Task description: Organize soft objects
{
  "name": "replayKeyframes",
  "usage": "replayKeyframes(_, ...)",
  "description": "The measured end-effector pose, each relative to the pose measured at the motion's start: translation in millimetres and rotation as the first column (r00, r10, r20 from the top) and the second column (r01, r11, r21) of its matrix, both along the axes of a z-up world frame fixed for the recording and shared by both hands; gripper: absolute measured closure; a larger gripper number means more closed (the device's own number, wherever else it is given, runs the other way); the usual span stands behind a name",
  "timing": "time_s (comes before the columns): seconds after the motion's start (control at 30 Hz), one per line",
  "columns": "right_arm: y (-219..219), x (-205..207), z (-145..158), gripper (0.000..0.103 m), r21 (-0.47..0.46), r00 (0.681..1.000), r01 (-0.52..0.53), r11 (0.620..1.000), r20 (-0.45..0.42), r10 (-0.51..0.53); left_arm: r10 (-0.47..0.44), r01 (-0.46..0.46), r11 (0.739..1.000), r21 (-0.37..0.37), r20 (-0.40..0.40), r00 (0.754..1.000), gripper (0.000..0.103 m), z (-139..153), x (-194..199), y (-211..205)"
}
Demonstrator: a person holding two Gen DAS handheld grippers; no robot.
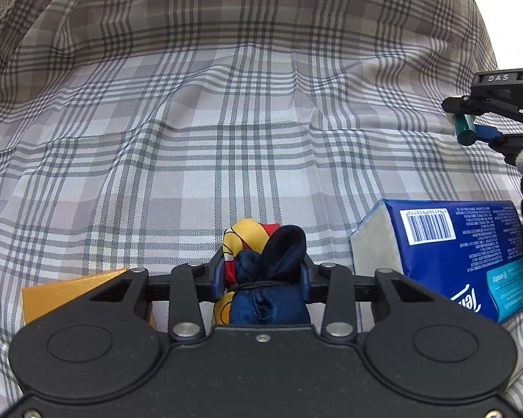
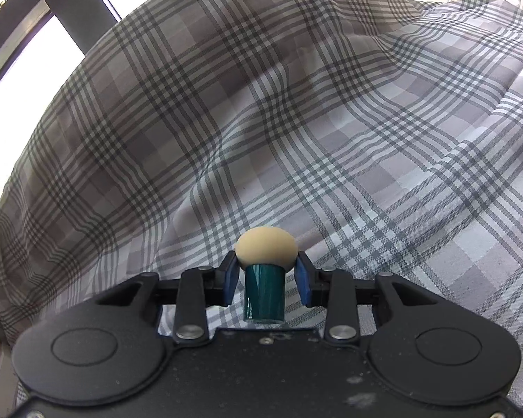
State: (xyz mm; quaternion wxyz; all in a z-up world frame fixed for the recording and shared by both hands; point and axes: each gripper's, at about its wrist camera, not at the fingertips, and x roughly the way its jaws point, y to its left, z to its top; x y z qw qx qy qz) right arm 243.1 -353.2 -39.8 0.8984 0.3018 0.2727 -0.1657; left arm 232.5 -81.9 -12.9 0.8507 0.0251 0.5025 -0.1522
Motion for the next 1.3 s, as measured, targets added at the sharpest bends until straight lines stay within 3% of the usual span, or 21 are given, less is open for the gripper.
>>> replayKeyframes(0.1,-10,-17,17,0.070,0.030,0.998,-0.035,0.999,0.050,0.034,-0.003,0.003,1.000,-0.009,0.011,1.000,0.065,4,-1,1)
replayKeyframes(0.3,-34,-73,43,0.070,-0.064,0.996,-0.019,0.998,0.088,0.025,-0.009,0.011,0.999,-0.053,0.048,0.999,0.065,24,-11,6)
replayKeyframes(0.6,-45,-162,24,0.070,-0.130,0.999,0.036,0.991,0.021,-0.034,-0.042,0.049,0.995,-0.088,0.080,0.996,0.065,56,-53,15)
replayKeyframes(0.97,7,-262,-9,0.070,-0.107,1.000,-0.024,0.994,0.005,0.025,-0.082,0.097,0.990,-0.105,0.137,0.987,0.068,81,-115,43)
replayKeyframes(1.1,29,-281,-9,0.070,-0.096,0.999,-0.042,0.994,0.030,0.045,-0.097,0.109,0.992,-0.060,0.176,0.980,0.068,74,-114,39)
replayKeyframes(1.3,47,-296,1,0.070,-0.101,0.996,-0.043,0.994,0.070,0.050,-0.082,0.088,0.995,-0.042,0.113,0.990,0.067,54,-89,30)
